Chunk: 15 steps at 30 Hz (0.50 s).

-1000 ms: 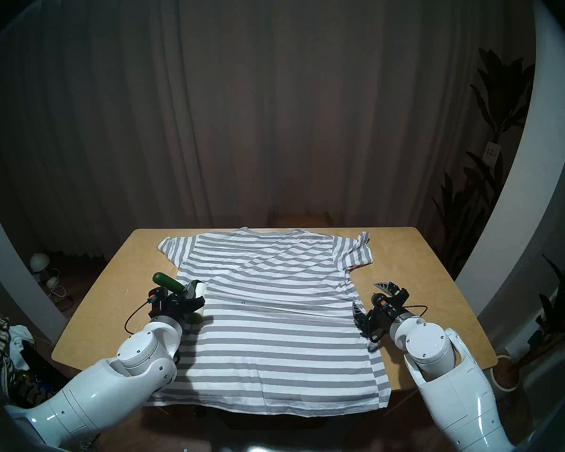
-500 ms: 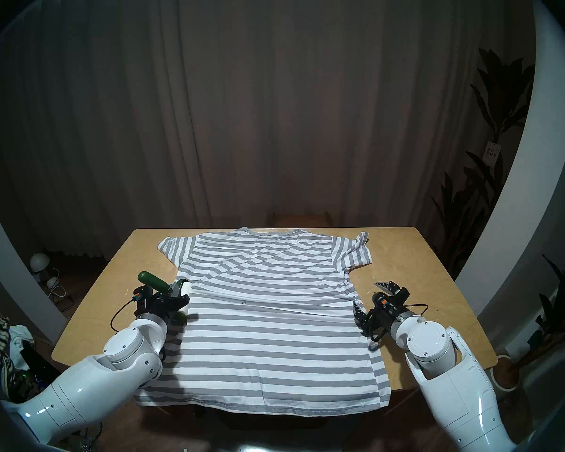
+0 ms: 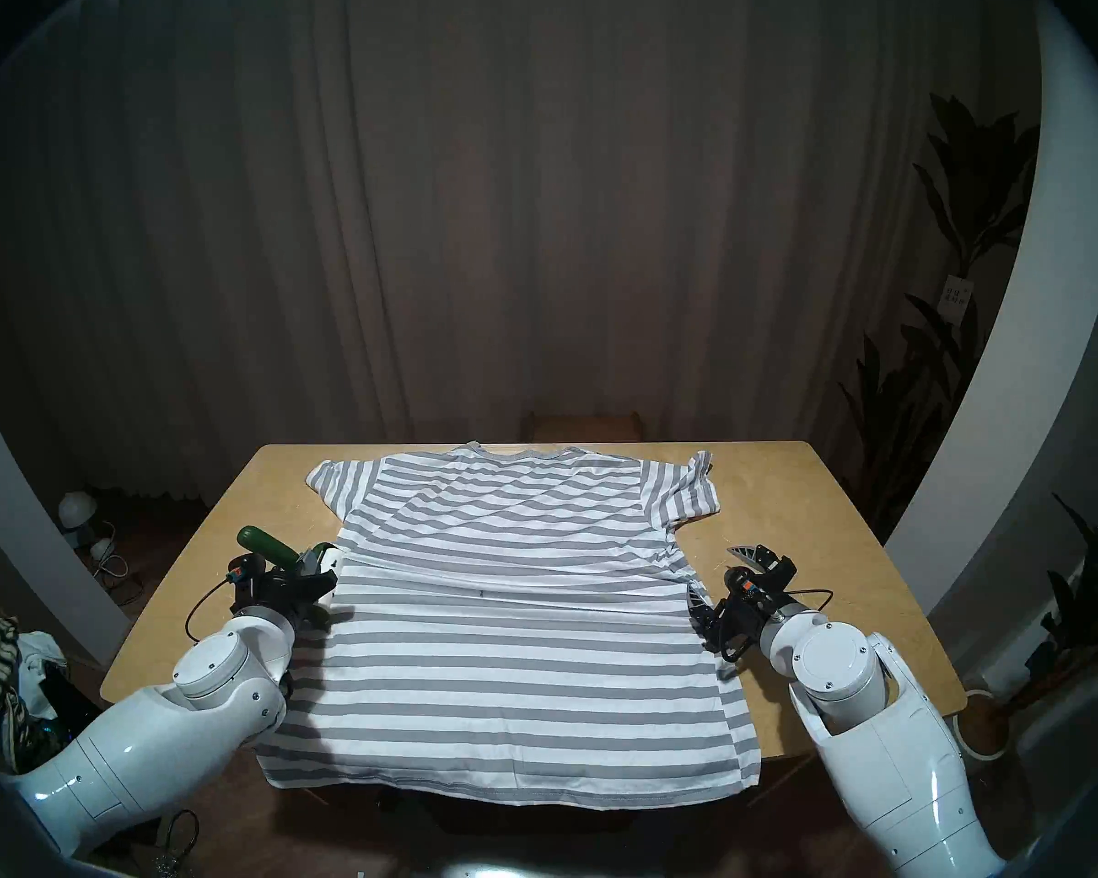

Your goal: Use the fur roller to clean a top

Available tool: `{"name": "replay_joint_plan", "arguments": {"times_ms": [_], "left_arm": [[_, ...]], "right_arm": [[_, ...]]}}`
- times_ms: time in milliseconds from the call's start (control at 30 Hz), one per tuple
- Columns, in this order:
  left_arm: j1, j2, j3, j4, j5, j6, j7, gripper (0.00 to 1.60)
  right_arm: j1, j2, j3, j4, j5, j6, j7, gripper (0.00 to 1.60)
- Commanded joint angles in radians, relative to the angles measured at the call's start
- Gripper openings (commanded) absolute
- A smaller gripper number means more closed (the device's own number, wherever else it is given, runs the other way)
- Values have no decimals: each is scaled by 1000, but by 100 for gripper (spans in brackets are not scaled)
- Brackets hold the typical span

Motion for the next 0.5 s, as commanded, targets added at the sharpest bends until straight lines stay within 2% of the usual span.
{"name": "replay_joint_plan", "arguments": {"times_ms": [0, 467], "left_arm": [[75, 32, -13, 42, -38, 16, 24, 0], [96, 75, -84, 49, -75, 11, 28, 0]], "right_arm": [[-60, 6, -8, 92, -24, 37, -6, 160], [-57, 9, -14, 99, -20, 32, -22, 160]]}}
